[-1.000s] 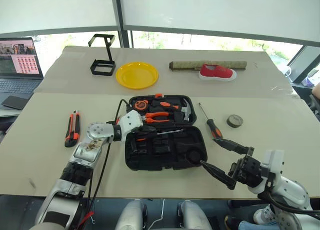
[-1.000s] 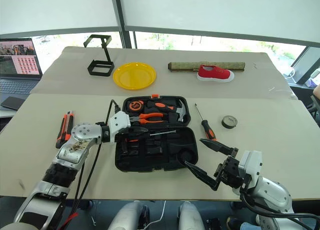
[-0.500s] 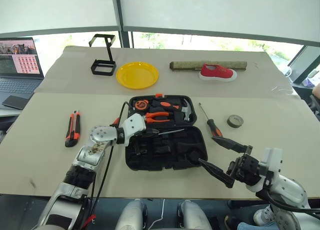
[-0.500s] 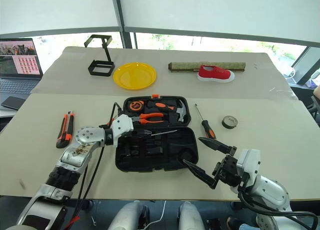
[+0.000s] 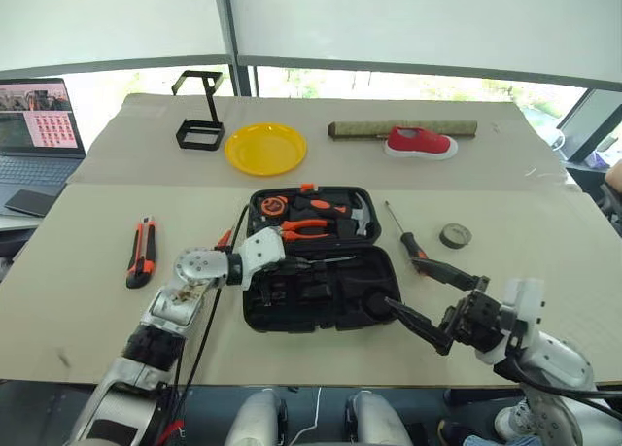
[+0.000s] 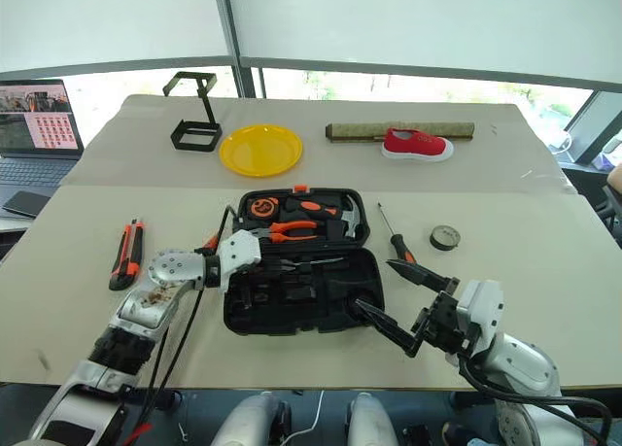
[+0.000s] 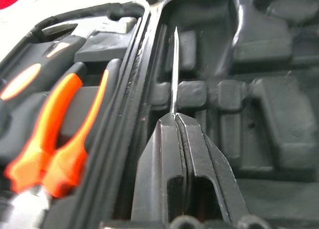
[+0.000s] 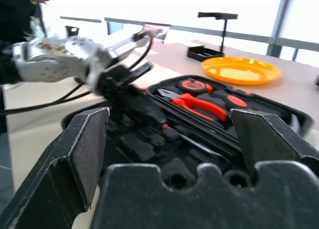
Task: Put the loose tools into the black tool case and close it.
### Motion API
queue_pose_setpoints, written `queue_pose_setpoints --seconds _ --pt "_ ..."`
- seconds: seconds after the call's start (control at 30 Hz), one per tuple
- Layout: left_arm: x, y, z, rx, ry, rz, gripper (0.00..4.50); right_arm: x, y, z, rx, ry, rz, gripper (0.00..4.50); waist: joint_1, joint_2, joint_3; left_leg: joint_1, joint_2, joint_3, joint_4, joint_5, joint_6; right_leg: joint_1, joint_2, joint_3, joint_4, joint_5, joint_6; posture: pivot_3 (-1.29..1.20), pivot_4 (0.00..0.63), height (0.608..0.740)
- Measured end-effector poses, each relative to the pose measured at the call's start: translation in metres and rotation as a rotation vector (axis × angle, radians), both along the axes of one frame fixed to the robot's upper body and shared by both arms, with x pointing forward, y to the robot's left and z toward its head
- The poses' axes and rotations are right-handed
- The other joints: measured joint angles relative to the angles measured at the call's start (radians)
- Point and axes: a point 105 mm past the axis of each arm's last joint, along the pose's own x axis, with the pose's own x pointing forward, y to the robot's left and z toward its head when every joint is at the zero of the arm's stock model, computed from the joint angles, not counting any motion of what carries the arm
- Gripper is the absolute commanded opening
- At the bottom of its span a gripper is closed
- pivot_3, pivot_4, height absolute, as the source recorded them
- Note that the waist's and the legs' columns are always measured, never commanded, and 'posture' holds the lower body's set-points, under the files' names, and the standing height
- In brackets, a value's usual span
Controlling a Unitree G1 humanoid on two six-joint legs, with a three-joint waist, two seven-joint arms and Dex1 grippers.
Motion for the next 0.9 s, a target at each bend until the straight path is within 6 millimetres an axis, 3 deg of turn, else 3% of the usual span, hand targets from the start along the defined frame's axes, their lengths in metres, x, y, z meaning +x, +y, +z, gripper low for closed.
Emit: queue_pose_setpoints --seconds 0.17,0.27,0.43,0.5,0.57,0.67,0.9 --pt "-0.019 0.056 0.047 -0.186 -0.008 0.015 3.38 -0.007 -0.046 -0.013 -0.081 0.081 -0.258 4.50 -0.004 0.000 0.000 -0.001 0.000 0.000 0.000 0.000 0.000 -0.002 -0.001 0.000 0.001 0.000 -0.001 0.00 0.150 0.740" --pt "-0.038 0.083 0.053 -0.166 -0.027 0.003 4.44 -0.018 -0.072 -0.031 -0.156 0.174 -0.391 4.50 -0.002 0.001 0.000 -0.001 0.000 0.001 -0.001 0.000 0.000 -0.002 -0.002 0.000 0.000 -0.001 -0.001 0.00 0.150 0.740" --pt "-0.054 0.099 0.052 -0.148 -0.028 0.005 4.44 -0.025 -0.081 -0.050 -0.187 0.294 -0.443 4.50 0.002 0.001 0.000 -0.001 0.000 0.001 0.000 0.000 0.000 -0.001 -0.003 0.000 -0.001 -0.004 -0.006 0.00 0.150 0.740" --pt "-0.063 0.108 0.046 -0.129 0.007 0.018 4.44 0.000 -0.081 -0.045 -0.218 0.356 -0.461 4.50 -0.019 0.001 0.001 0.000 0.001 0.005 0.000 0.000 0.000 -0.003 -0.005 0.003 -0.001 -0.001 -0.007 0.00 0.150 0.740" --pt "-0.065 0.106 0.046 -0.134 0.005 0.011 4.44 0.028 -0.078 -0.023 -0.238 0.349 -0.478 4.50 -0.027 0.001 0.002 -0.001 0.001 0.005 0.000 0.001 0.001 -0.006 -0.006 0.003 -0.001 0.000 -0.008 0.00 0.150 0.740" --pt "-0.065 0.101 0.047 -0.155 -0.006 0.016 4.44 0.051 -0.060 -0.002 -0.238 0.376 -0.414 4.50 -0.016 0.000 0.002 -0.003 0.002 0.003 -0.001 0.001 0.001 -0.007 -0.001 0.001 -0.001 0.001 -0.006 0.00 0.150 0.740" --pt "-0.066 0.086 0.046 -0.191 -0.027 0.017 4.44 0.092 -0.049 -0.011 -0.349 0.533 -0.364 4.50 0.000 0.000 0.002 -0.012 0.000 0.003 -0.001 0.000 0.002 -0.014 -0.001 0.000 -0.002 0.003 -0.001 0.00 0.150 0.740"
